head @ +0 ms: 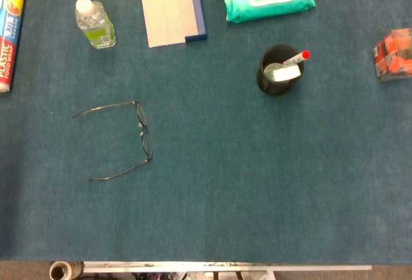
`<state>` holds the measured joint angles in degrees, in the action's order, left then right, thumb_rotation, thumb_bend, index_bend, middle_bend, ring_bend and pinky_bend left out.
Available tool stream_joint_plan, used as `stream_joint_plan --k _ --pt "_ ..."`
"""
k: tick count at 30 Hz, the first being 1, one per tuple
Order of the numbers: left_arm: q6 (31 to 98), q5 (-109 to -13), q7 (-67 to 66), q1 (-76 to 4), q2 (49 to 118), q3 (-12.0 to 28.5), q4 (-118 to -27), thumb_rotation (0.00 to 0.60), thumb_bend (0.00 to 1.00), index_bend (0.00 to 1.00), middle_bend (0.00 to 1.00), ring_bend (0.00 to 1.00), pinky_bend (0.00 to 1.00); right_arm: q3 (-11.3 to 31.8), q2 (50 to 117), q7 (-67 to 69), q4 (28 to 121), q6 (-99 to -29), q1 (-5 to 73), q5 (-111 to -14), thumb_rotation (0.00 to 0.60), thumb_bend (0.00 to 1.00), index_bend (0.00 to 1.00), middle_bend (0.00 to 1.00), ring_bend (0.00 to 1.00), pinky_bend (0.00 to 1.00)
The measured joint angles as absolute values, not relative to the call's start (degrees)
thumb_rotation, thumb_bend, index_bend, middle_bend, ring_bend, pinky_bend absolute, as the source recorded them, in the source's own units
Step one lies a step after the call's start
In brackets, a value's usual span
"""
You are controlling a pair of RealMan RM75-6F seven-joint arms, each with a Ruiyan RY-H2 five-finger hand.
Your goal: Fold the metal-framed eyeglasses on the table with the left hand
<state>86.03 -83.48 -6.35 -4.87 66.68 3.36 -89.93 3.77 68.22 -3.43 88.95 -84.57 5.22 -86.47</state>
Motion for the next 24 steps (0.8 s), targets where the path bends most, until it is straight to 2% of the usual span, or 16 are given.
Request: stream_joint_plan --k 8,21,24 --pt "86.50 -83.58 -5.90 -4.46 66.75 3.29 -89.78 0.600 0.53 0.38 0.39 0.31 0.48 3.69 68.70 -2.61 88.27 -82.69 6.17 -86.14 0.600 0.54 0.59 0.50 0.36 0.36" --pt "87.11 -85.57 -4.61 -4.58 68.47 2.89 -88.02 0.600 0.53 0.38 0.38 0.31 0.48 4.45 67.39 -1.11 89.66 -84.76 5.89 -86.70 0.600 0.54 0.59 0.51 0.36 0.36" --pt "87.58 -86.43 -3.47 -4.69 68.80 2.90 -87.76 0.600 0.49 0.38 0.38 0.31 0.48 4.66 67.22 -0.57 89.44 -84.49 6.01 -86.27 0.600 0.54 0.59 0.51 0.36 0.36"
